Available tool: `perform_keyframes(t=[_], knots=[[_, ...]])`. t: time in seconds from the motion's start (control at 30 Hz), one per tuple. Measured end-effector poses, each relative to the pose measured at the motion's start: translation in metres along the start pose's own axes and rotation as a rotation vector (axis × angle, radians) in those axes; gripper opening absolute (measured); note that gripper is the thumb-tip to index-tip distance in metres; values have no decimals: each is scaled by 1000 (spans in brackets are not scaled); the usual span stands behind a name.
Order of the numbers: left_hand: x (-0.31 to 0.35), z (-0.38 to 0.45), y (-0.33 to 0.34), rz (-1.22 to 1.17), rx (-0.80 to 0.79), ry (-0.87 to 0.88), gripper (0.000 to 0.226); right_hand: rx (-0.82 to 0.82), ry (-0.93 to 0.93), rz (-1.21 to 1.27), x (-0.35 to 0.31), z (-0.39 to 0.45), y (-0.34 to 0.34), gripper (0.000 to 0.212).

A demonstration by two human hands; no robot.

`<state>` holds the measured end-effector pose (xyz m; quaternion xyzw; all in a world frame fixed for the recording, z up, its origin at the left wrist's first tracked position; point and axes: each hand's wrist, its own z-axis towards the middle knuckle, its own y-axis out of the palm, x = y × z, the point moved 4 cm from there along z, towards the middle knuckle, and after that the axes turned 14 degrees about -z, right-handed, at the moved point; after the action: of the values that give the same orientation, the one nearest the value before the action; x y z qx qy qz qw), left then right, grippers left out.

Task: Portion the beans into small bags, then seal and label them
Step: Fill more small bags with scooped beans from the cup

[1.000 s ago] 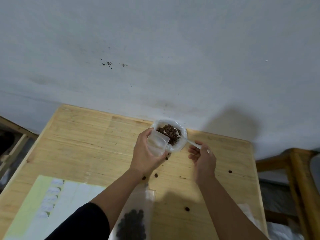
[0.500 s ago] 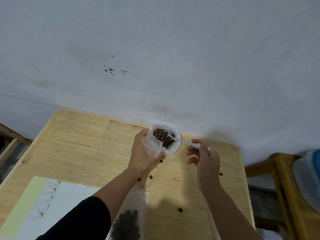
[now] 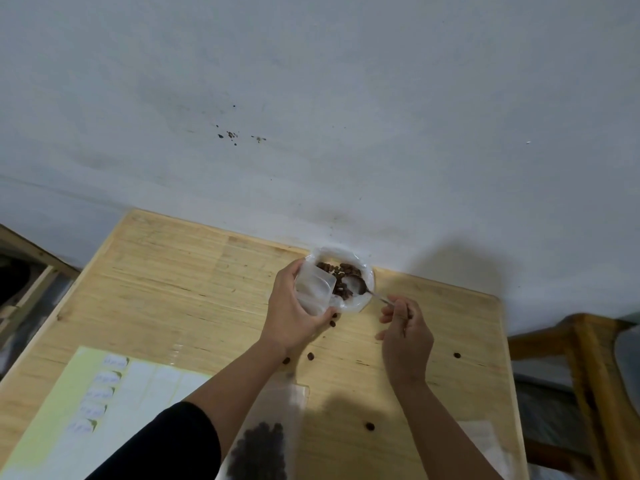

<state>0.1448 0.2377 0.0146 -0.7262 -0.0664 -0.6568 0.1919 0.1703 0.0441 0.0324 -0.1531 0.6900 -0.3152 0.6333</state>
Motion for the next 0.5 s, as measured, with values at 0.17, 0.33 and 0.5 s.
perform_keyframes(t=[0.17, 0.33, 0.5], knots=[[-1, 2, 3, 6, -14, -8, 95, -168, 381, 324, 12, -7, 29, 24], [0, 2, 3, 14, -21, 0, 93, -246, 598, 498, 10, -5, 33, 25], [0, 4, 4, 23, -28, -4, 94, -183, 566, 564, 7, 1, 16, 25]])
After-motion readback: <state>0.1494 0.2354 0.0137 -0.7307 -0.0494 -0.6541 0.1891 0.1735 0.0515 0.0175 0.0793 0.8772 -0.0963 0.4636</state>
